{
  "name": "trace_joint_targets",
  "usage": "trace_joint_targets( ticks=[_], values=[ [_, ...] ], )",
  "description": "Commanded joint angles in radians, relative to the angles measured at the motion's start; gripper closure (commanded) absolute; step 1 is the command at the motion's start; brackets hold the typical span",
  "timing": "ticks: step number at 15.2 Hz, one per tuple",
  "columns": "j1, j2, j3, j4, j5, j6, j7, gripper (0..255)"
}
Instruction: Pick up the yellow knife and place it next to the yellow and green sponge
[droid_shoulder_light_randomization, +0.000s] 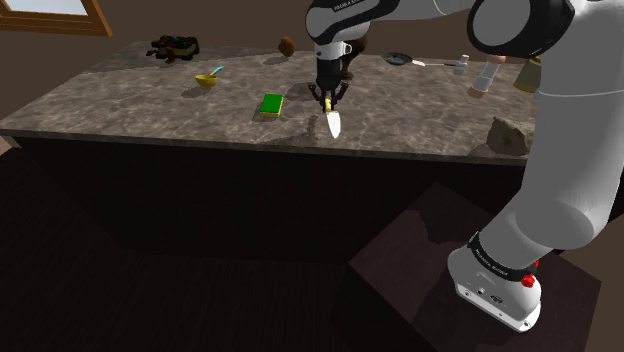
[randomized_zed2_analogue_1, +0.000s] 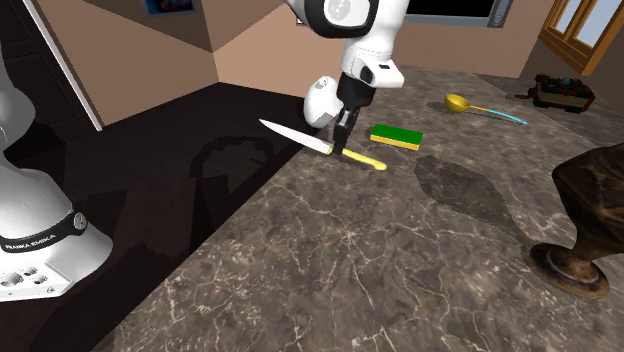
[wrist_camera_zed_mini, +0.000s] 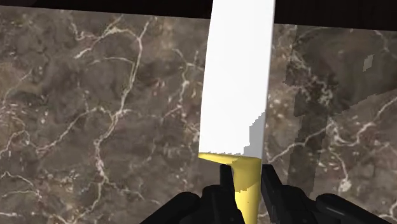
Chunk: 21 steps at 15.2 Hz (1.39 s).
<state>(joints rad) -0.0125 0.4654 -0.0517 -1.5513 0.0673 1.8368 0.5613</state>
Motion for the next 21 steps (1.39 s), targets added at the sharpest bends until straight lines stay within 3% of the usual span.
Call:
trace_joint_targets(
  ticks=[1, 7, 15, 16, 21],
  values=[
    [0.0, 0.01, 0.0, -0.013, 0.001, 0.023, -0.002, 255],
    [0.0, 0.039, 0.001, -0.047, 0.003, 0.086, -0.005, 255],
    [0.0, 0.039, 0.001, -0.047, 0.004, 0.086, -0.005, 255],
    [0.0, 0.039, 0.001, -0.047, 0.004, 0.086, -0.005, 0],
    [0.0, 0.039, 0.001, -0.047, 0.004, 0.086, -0.005, 0]
  ],
)
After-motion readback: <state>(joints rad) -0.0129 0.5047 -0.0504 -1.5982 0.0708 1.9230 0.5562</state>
